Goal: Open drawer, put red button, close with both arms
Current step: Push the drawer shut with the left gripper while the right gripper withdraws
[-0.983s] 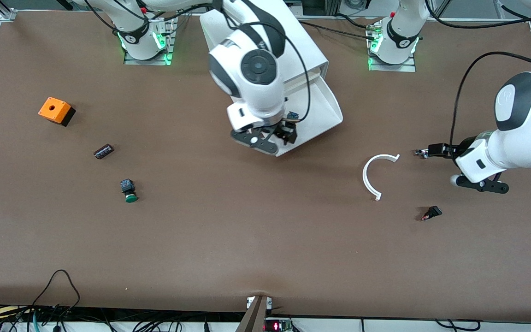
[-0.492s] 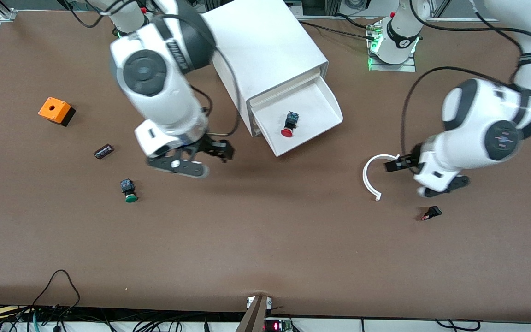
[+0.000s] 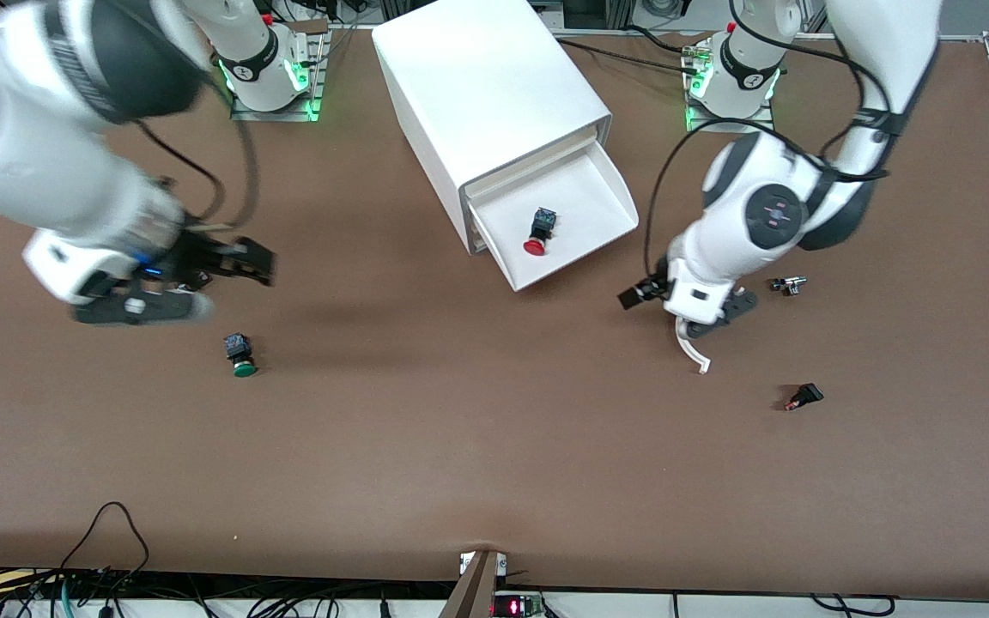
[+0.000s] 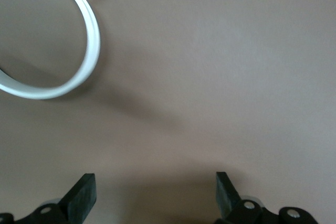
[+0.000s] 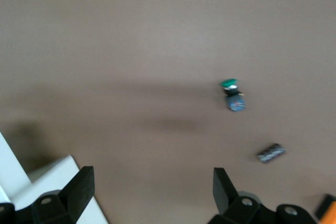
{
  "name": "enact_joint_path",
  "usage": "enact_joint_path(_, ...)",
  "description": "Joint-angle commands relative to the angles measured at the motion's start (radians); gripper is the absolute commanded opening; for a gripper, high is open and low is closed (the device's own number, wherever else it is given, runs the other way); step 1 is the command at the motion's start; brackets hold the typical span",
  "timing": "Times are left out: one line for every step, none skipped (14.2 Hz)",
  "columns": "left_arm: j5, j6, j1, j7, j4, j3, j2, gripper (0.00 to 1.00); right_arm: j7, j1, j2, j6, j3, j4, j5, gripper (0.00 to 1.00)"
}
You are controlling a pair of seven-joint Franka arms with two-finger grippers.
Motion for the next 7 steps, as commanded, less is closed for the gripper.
enact_joint_path(0.101,0.041,-0.074,-0.167,-0.046,-0.003,-0.005,1.0,-0.189,-0.028,-0.212,0.028,-0.046,-0.244,0.016,1.0)
enact_joint_path(0.103,0.041,-0.101,-0.204,-0.048,-0.003,-0.002,1.0,-0.24,-0.048,-0.268,0.043,-0.052,-0.3,0.01,1.0)
enact_joint_path(0.103,0.041,-0.121,-0.234,-0.048,-0.003,0.001,1.0,-0.28,-0.085,-0.31,0.058,-0.049,-0.348,0.004,1.0)
enact_joint_path(0.103,0.041,-0.14,-0.259,-0.05,-0.005,0.007,1.0,-0.323,-0.111,-0.33,0.066,-0.045,-0.37,0.001,1.0)
enact_joint_path(0.105,0.041,-0.16,-0.284,-0.05,-0.005,0.01,1.0,-0.35,-0.143,-0.329,0.067,-0.032,-0.37,-0.001,1.0)
enact_joint_path(0.103,0.041,-0.177,-0.304,-0.051,-0.006,0.012,1.0,-0.367,-0.174,-0.326,0.069,-0.008,-0.368,-0.003,1.0)
enact_joint_path(0.103,0.041,-0.192,-0.314,-0.06,-0.008,0.015,1.0,-0.371,-0.194,-0.326,0.069,0.01,-0.37,-0.004,1.0)
